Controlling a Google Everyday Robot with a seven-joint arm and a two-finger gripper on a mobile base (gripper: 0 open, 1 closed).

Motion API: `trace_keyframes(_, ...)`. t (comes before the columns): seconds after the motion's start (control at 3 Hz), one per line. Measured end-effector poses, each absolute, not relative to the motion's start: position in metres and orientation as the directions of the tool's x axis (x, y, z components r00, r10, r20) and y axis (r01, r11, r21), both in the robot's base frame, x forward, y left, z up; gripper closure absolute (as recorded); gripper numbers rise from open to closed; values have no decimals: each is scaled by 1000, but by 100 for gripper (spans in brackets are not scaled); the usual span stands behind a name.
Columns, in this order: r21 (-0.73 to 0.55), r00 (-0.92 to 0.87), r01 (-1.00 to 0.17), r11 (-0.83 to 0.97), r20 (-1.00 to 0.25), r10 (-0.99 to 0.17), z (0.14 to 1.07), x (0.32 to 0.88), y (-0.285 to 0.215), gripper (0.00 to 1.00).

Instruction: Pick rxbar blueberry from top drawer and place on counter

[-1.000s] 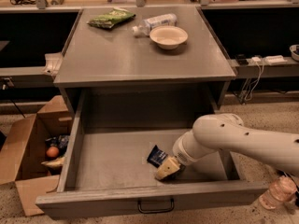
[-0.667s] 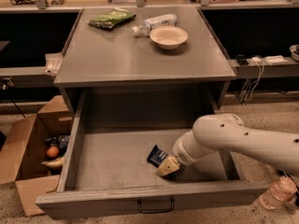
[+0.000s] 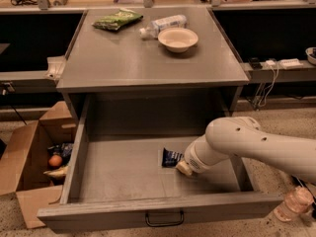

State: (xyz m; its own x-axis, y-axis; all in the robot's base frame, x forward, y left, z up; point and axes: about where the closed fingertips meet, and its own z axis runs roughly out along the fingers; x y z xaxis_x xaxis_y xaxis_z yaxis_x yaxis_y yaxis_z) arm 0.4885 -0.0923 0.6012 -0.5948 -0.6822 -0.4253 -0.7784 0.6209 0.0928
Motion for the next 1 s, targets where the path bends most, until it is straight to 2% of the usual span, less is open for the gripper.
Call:
trace_keyframes(0.33,93,-577,-775,625,-507,-640,639,498,-100,100)
trace_keyframes(1.0,62,-488,-788,613,-670,-559,735,516,-139,100)
